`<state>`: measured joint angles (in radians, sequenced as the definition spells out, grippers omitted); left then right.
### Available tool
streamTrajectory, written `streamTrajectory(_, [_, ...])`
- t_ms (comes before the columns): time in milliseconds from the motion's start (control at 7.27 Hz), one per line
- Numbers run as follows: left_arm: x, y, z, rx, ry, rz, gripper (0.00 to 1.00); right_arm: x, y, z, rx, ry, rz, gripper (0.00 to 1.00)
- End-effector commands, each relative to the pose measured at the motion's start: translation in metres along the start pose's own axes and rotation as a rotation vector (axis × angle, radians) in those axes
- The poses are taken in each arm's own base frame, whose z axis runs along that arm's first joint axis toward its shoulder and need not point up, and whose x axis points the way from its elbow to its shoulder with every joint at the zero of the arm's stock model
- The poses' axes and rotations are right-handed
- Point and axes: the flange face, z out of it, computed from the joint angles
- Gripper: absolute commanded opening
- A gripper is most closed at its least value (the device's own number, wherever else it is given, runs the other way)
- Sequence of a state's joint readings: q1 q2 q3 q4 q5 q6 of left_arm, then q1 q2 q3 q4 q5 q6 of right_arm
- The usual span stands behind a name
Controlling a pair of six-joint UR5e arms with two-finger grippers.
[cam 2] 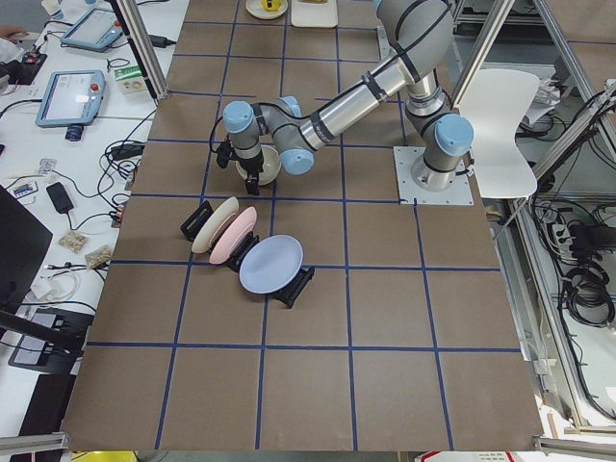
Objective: Place bowl and put lemon in it
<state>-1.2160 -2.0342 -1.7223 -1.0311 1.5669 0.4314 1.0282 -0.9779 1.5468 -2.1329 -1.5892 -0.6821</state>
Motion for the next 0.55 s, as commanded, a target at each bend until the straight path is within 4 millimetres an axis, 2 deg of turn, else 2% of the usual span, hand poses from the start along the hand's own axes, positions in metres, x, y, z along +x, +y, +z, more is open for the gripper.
streamTrajectory(0, [0.0027,0.0016,0.0077,-0.011,0.012,0.003,0.42,0.0083,0.0042,0.0049,-0.002,-0.006,0.009,0.77])
streamTrajectory(138, [0.005,0.0,0.0113,-0.005,0.04,0.003,0.22,0.0083,0.0042,0.0061,-0.005,-0.008,0.01,0.49])
streamTrajectory(275, [0.0047,-0.001,0.011,-0.003,0.041,0.004,0.04,0.0085,0.0042,0.0047,-0.006,-0.007,0.01,0.35])
streamTrajectory(412, [0.0029,-0.0031,0.0032,0.013,0.035,0.003,0.0,0.0092,0.0034,0.0009,-0.001,-0.003,0.009,0.3])
